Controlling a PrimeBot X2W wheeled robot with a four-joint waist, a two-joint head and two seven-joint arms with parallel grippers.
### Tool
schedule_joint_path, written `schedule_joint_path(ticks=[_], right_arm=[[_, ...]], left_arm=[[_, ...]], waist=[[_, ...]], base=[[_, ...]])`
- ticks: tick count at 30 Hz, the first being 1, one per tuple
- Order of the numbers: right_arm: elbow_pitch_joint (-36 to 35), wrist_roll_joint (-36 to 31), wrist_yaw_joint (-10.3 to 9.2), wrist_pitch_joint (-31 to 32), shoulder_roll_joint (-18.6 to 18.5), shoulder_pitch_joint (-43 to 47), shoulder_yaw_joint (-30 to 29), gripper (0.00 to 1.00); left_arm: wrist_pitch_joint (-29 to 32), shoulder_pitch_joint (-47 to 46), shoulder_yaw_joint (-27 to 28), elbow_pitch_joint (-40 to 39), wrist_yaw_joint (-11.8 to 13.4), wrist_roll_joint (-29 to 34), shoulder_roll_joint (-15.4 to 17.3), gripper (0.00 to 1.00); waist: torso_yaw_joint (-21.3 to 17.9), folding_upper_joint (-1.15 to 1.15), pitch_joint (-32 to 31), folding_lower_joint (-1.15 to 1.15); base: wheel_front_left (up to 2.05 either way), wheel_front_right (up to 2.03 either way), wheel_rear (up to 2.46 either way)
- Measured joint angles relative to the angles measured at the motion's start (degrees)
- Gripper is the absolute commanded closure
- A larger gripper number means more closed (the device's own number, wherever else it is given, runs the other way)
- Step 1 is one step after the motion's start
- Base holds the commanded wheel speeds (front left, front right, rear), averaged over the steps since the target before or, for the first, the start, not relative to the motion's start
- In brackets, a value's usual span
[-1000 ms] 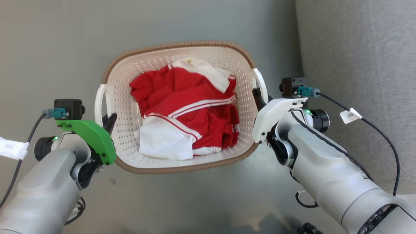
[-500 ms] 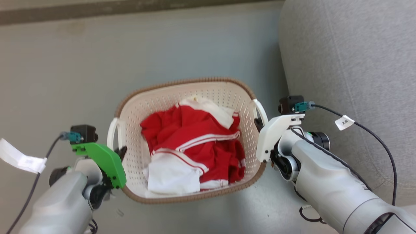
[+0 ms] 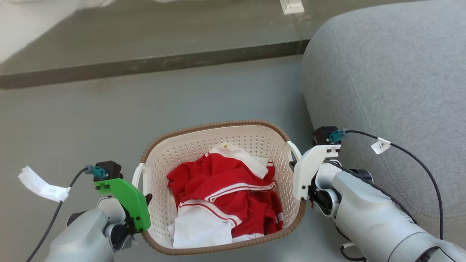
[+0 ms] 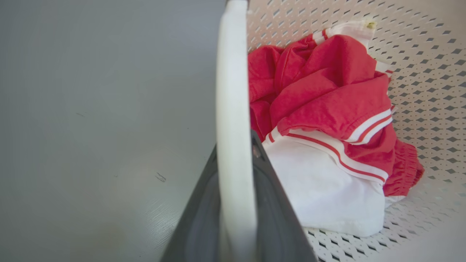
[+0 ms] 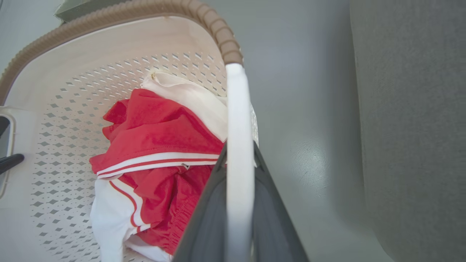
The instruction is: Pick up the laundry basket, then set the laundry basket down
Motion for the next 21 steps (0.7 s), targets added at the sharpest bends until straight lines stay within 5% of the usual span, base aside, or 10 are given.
schedule_joint_path(ticks=[21], right_arm=[[0.44,1.96,0.03,1.71,-0.2,-0.16,1.62,1.0]], left_arm=[[1.89,-0.06,0.05,1.88,0.0,-0.74,-1.24,1.0]], waist=[[-0.14,0.0,-1.87,0.0]], base=[[0.0,0.0,0.0]])
